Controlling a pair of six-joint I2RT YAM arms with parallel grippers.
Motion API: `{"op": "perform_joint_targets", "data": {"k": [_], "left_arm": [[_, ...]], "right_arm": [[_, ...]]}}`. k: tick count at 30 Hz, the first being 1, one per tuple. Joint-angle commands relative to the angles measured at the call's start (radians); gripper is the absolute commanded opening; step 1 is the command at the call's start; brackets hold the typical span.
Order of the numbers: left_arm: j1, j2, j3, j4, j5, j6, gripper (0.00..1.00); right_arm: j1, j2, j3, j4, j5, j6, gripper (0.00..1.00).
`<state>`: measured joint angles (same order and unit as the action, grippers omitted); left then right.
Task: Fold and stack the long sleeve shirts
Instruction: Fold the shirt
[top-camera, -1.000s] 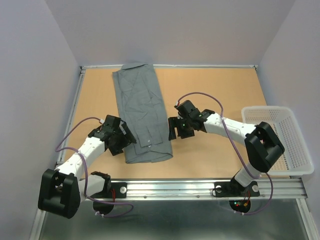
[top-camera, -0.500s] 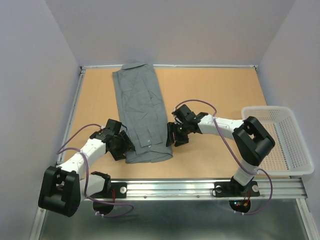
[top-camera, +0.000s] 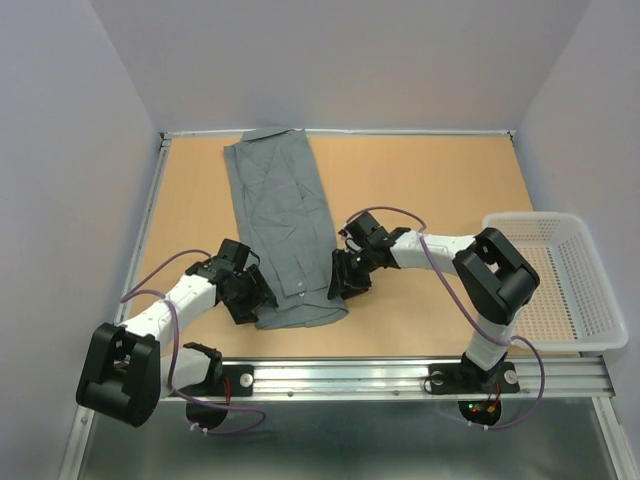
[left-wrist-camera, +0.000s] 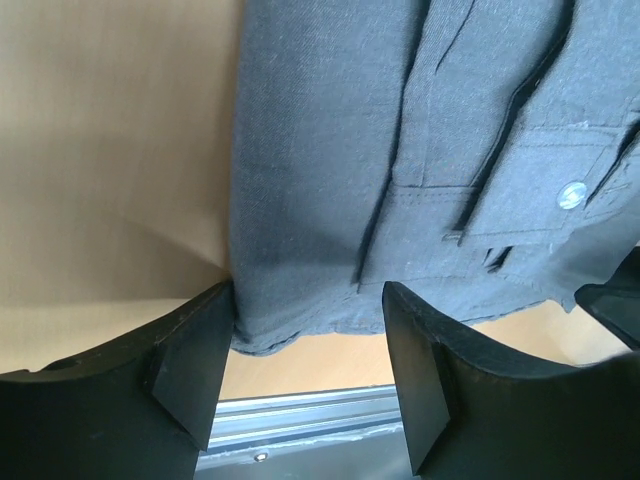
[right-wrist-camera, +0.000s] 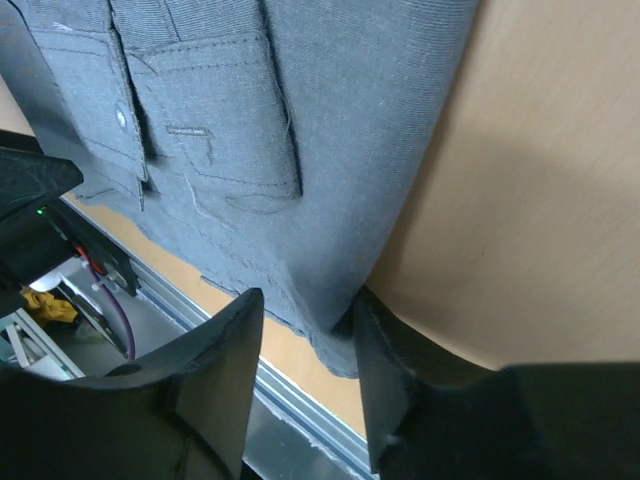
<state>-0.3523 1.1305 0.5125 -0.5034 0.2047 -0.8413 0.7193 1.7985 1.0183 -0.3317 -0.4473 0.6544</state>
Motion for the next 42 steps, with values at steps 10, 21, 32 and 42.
{"op": "perform_joint_targets", "data": {"k": [10,21,32,42], "left_arm": [[-0.011,-0.023,-0.026,-0.057,0.001,-0.047,0.87],[-0.053,0.035,-0.063,-0.026,0.033,-0.082,0.7],[-0.097,0.101,-0.072,0.048,-0.011,-0.119,0.42],[-0.108,0.055,0.02,-0.036,-0.062,-0.101,0.0]], "right_arm": [[-0.107,-0.025,-0.092,-0.018,0.082,-0.048,0.06],[-0.115,-0.028,-0.07,-0.021,0.053,-0.068,0.06],[-0.115,-0.044,-0.067,-0.02,0.052,-0.087,0.06],[-0.115,-0.074,-0.073,-0.033,0.056,-0.133,0.02]]}}
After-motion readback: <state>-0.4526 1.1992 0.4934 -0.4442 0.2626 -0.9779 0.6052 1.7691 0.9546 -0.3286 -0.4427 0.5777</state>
